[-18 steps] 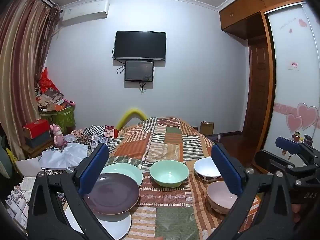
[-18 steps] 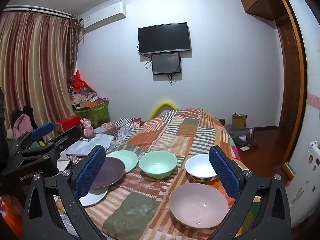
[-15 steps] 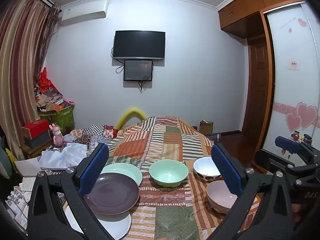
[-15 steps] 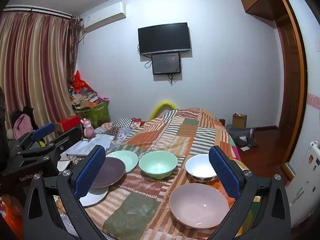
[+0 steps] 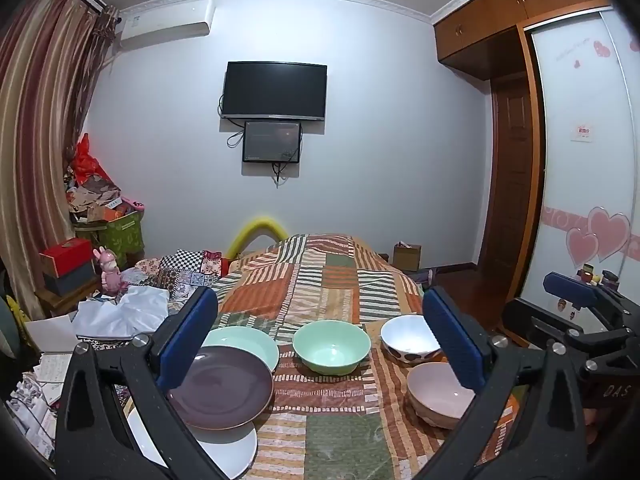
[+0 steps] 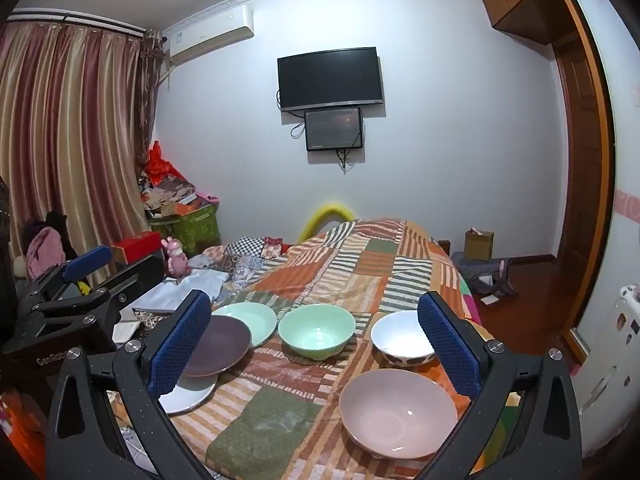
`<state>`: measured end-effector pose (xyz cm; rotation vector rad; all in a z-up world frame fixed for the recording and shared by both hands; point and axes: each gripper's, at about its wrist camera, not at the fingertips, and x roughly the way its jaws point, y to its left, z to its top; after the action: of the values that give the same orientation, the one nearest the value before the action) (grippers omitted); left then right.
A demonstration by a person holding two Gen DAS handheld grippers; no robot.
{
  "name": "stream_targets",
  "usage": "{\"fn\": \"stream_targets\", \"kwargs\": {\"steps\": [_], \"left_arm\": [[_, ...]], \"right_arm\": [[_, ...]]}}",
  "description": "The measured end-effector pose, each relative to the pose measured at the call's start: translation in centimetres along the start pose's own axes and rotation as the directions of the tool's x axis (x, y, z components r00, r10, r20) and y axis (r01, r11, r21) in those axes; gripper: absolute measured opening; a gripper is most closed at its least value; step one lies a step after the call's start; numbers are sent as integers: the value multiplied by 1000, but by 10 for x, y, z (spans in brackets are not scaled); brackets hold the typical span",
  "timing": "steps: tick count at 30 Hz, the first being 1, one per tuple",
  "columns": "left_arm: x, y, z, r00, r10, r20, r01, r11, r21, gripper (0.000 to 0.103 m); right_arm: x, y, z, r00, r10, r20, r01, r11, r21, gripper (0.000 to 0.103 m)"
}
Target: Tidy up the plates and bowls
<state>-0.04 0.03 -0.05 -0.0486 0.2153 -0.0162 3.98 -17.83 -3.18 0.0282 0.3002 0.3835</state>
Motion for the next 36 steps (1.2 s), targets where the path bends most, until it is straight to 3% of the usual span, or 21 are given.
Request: {"fn": "stream_targets", "kwargs": {"steps": [36], "left_arm": [[3, 3, -2, 1000, -6, 1, 6, 1000, -9, 103]], "right_arm": [[0, -1, 3, 1000, -2, 7, 2, 1000, 4, 103]]}}
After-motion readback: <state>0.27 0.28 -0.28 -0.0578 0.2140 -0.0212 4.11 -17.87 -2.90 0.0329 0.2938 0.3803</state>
